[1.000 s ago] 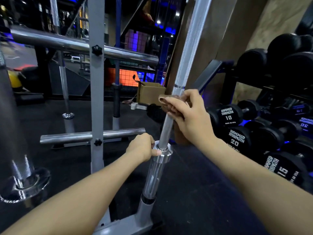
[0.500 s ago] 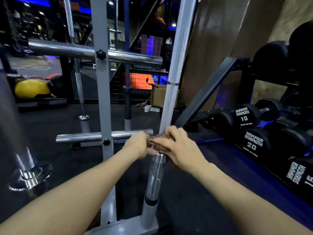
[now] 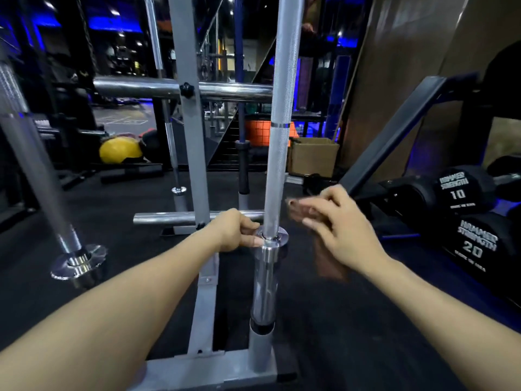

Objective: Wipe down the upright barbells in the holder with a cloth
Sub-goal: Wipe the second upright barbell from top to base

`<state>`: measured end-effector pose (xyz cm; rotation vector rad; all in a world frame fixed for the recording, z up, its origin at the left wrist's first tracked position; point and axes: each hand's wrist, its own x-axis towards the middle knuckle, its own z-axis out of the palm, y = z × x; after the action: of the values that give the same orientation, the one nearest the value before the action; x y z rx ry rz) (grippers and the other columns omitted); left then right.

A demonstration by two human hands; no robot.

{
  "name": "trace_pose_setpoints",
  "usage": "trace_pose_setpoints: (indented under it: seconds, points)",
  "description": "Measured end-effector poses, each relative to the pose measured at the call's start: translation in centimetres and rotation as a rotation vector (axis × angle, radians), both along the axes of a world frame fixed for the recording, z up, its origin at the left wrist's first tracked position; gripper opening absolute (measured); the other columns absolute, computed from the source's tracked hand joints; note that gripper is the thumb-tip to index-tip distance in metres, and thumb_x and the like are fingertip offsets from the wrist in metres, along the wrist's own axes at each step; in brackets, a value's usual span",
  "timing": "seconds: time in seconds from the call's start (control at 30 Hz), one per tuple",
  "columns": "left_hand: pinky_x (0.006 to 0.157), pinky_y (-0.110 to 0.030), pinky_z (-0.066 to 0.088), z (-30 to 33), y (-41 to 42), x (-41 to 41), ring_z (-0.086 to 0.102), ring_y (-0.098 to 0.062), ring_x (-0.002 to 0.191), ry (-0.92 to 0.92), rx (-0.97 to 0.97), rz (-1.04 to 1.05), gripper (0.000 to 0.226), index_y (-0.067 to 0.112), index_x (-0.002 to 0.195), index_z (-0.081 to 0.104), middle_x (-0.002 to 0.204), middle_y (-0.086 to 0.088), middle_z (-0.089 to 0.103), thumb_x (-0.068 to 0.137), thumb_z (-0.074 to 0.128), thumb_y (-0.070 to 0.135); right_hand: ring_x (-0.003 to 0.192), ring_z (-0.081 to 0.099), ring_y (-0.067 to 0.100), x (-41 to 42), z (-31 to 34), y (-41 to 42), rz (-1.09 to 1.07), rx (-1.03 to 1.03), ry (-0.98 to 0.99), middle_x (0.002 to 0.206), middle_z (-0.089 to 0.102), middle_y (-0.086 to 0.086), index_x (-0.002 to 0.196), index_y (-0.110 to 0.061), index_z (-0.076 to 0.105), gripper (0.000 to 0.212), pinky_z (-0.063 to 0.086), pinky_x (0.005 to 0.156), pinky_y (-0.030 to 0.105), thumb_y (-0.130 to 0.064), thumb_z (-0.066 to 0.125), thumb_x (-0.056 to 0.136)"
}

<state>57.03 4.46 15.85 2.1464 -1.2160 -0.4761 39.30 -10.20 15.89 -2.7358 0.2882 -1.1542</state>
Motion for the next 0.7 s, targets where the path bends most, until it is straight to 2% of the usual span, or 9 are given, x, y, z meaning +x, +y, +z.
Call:
trace_pose_setpoints:
  seconds: [0.07, 0.13, 0.17, 0.27, 0.37, 0.43, 0.5, 0.63, 0.7]
  points:
    - [0.061, 0.001, 0.035, 0.2, -0.1, 0.1, 0.045, -0.003, 0.095, 0.047, 0.003, 0.012, 0.034, 0.003, 0.111, 0.068, 0.099, 0.004, 0.058, 0.080, 0.074, 0.014, 0.098, 0.052, 0.017, 0.8, 2.1, 0.5, 0.015, 0.203, -0.218, 0.104, 0.039, -0.003, 0.125, -0.023, 0.060, 0.035, 0.045, 0.092, 0.028, -0.022, 0.062, 0.090]
    - [0.061, -0.001, 0.035, 0.1, -0.1, 0.1, 0.045, -0.003, 0.091, 0.022, 0.011, 0.001, 0.032, 0.000, 0.107, 0.069, 0.094, 0.006, 0.056, 0.079, 0.075, 0.014, 0.093, 0.048, 0.004, 2.6, 3.6, 2.1, 0.057, 0.371, -0.355, 0.104, 0.038, -0.003, 0.130, -0.019, 0.057, 0.040, 0.033, 0.088, 0.003, -0.020, 0.062, 0.091]
    - [0.060, 0.000, 0.035, -0.1, -0.1, 0.3, 0.045, -0.001, 0.086, 0.029, 0.007, -0.004, 0.031, -0.001, 0.106, 0.069, 0.089, 0.007, 0.056, 0.079, 0.074, 0.013, 0.090, 0.047, 0.001, 3.4, 3.7, 3.0, 0.080, 0.437, -0.371, 0.104, 0.039, -0.003, 0.132, -0.018, 0.055, 0.043, 0.030, 0.084, -0.001, -0.019, 0.062, 0.090]
    - [0.059, 0.003, 0.035, -0.2, 0.0, 0.3, 0.046, 0.011, 0.068, 0.022, 0.025, -0.026, 0.026, 0.001, 0.106, 0.069, 0.076, 0.013, 0.059, 0.082, 0.072, 0.010, 0.095, 0.050, 0.005, 4.7, 2.0, 4.5, 0.080, 0.531, -0.314, 0.102, 0.044, -0.004, 0.137, -0.020, 0.050, 0.048, 0.036, 0.081, 0.009, -0.021, 0.063, 0.090]
    - [0.069, -0.005, 0.037, -0.1, 0.0, 0.7, 0.049, 0.002, 0.085, -0.008, 0.039, -0.023, 0.034, 0.007, 0.110, 0.070, 0.087, 0.009, 0.065, 0.079, 0.075, 0.018, 0.104, 0.055, 0.016, 4.0, 1.8, 4.2, 0.018, 0.479, -0.184, 0.106, 0.048, -0.003, 0.138, -0.023, 0.050, 0.048, 0.043, 0.088, 0.030, -0.026, 0.062, 0.091]
    - [0.076, -0.009, 0.035, 0.2, 0.2, 0.5, 0.051, -0.001, 0.096, -0.040, 0.053, -0.003, 0.035, 0.010, 0.110, 0.070, 0.101, 0.006, 0.067, 0.078, 0.076, 0.025, 0.109, 0.054, 0.020, 3.1, 2.5, 4.0, -0.098, 0.361, 0.070, 0.109, 0.047, -0.004, 0.138, -0.029, 0.049, 0.048, 0.043, 0.086, 0.033, -0.035, 0.060, 0.091]
    - [0.073, -0.007, 0.031, 0.2, 0.4, 0.1, 0.050, -0.001, 0.098, -0.075, 0.064, 0.001, 0.037, 0.011, 0.113, 0.068, 0.113, 0.005, 0.065, 0.081, 0.073, 0.027, 0.110, 0.053, 0.023, 2.2, 2.9, 4.2, -0.174, 0.294, 0.257, 0.109, 0.047, -0.003, 0.136, -0.033, 0.050, 0.046, 0.043, 0.085, 0.034, -0.041, 0.058, 0.092]
    - [0.069, -0.007, 0.032, 0.0, 0.5, 0.4, 0.050, -0.003, 0.091, -0.098, 0.031, -0.034, 0.034, 0.007, 0.113, 0.068, 0.094, 0.006, 0.062, 0.083, 0.071, 0.024, 0.108, 0.055, 0.023, 3.1, 4.4, 5.3, -0.150, 0.461, -0.102, 0.108, 0.050, 0.001, 0.129, -0.032, 0.057, 0.039, 0.044, 0.092, 0.036, -0.038, 0.059, 0.090]
    - [0.069, -0.012, 0.034, -0.2, 0.5, 0.6, 0.051, -0.007, 0.083, -0.149, 0.025, -0.061, 0.028, 0.005, 0.106, 0.070, 0.085, 0.004, 0.058, 0.084, 0.070, 0.022, 0.106, 0.054, 0.022, 4.4, 4.1, 6.2, -0.156, 0.472, -0.149, 0.108, 0.043, -0.002, 0.133, -0.032, 0.053, 0.042, 0.043, 0.091, 0.034, -0.037, 0.058, 0.092]
